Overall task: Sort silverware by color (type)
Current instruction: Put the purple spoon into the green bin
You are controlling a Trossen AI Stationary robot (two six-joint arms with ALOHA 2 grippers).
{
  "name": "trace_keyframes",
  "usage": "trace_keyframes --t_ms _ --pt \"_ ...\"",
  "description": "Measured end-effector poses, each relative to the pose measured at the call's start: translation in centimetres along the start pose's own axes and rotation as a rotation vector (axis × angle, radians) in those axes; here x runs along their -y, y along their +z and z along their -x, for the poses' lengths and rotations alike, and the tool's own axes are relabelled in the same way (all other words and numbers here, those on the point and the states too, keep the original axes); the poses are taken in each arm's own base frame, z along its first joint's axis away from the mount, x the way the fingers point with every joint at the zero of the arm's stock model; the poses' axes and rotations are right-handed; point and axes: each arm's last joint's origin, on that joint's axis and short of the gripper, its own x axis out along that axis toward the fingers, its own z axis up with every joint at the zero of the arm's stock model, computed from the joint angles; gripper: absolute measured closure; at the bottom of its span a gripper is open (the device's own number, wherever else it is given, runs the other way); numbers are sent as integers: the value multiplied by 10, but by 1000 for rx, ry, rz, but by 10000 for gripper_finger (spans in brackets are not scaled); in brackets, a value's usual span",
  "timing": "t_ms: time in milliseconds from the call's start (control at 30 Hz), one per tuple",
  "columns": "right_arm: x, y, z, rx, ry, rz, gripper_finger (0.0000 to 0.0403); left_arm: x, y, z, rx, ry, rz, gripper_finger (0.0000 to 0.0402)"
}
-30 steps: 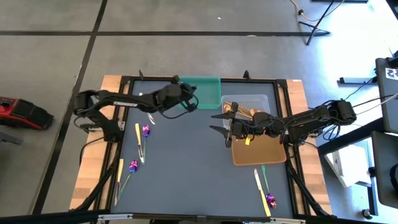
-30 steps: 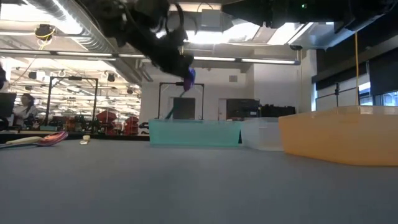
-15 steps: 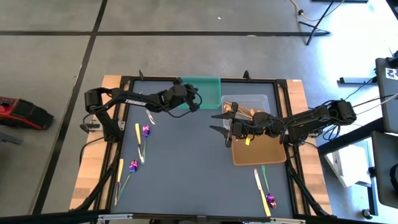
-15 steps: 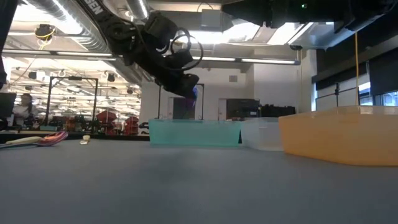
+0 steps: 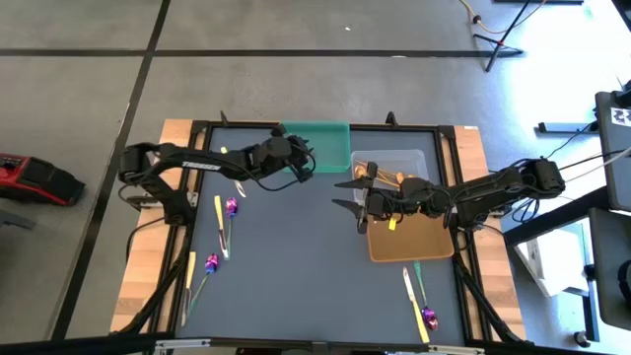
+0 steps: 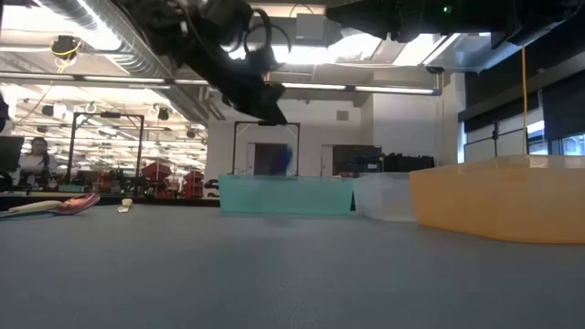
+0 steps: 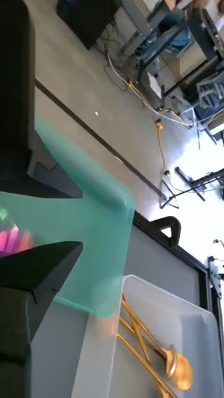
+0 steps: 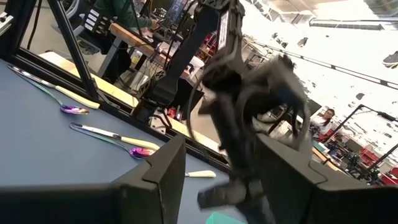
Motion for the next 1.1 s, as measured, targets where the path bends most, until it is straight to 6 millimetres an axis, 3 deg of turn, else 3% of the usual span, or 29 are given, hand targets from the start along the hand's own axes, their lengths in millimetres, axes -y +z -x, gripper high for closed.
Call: trace_keyframes --t_ms 300,600,833,1100 --pt "0 0 0 1 0 0 221 -2 12 44 -47 -48 13 284" --pt "-1 -1 0 -13 11 -97 221 24 11 103 -140 -246 90 287" --pt "-3 0 0 19 79 -240 221 55 -12 149 -366 -373 163 287" --pt "-5 1 0 43 134 -322 221 64 -48 194 -665 -247 258 287"
